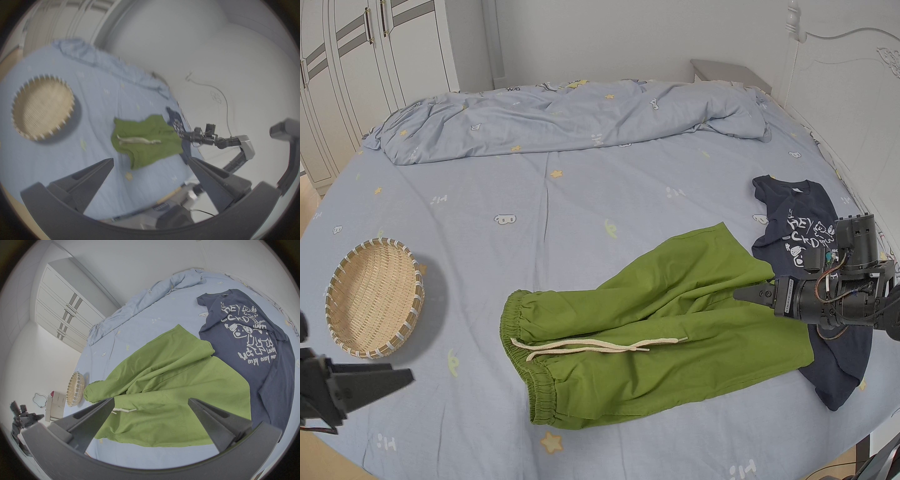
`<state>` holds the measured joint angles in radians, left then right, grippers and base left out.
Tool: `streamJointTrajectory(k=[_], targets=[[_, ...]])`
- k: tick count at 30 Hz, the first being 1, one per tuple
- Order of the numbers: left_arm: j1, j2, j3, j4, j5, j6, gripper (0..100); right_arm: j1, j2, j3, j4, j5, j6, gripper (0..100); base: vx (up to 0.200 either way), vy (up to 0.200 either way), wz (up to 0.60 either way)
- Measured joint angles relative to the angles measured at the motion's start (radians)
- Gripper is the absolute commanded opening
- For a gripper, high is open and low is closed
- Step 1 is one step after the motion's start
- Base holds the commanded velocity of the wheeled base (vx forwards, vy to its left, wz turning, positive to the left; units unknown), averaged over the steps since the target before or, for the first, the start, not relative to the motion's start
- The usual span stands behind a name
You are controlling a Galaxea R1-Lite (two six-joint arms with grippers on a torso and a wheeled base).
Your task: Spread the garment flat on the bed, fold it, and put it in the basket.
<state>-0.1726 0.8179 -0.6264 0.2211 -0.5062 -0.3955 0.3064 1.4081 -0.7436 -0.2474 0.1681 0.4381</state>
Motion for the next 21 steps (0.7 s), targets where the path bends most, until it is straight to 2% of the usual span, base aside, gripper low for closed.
streamJointTrajectory(k=[5, 9, 13, 18, 21], targets=[[-0.029, 0.245, 0.013, -0.020, -0.169, -0.024, 100, -0.002, -0.003, 0.011, 0.000, -0.001, -0.001, 100, 0.000, 0.000, 0.00], [-0.079, 0.416, 0.038, -0.079, -0.217, 0.031, 100, -0.002, -0.007, 0.018, -0.001, -0.002, -0.010, 100, 0.000, 0.000, 0.00], [-0.116, 0.564, 0.042, -0.160, -0.203, 0.059, 100, -0.001, -0.014, 0.024, 0.000, -0.003, -0.023, 100, 0.000, 0.000, 0.00], [-0.156, 0.708, 0.027, -0.213, -0.114, 0.067, 100, -0.001, -0.027, 0.029, 0.002, -0.003, -0.033, 100, 0.000, 0.000, 0.00], [-0.188, 0.776, 0.016, -0.231, -0.089, 0.069, 100, 0.000, -0.032, 0.034, 0.003, -0.002, -0.036, 100, 0.000, 0.000, 0.00]])
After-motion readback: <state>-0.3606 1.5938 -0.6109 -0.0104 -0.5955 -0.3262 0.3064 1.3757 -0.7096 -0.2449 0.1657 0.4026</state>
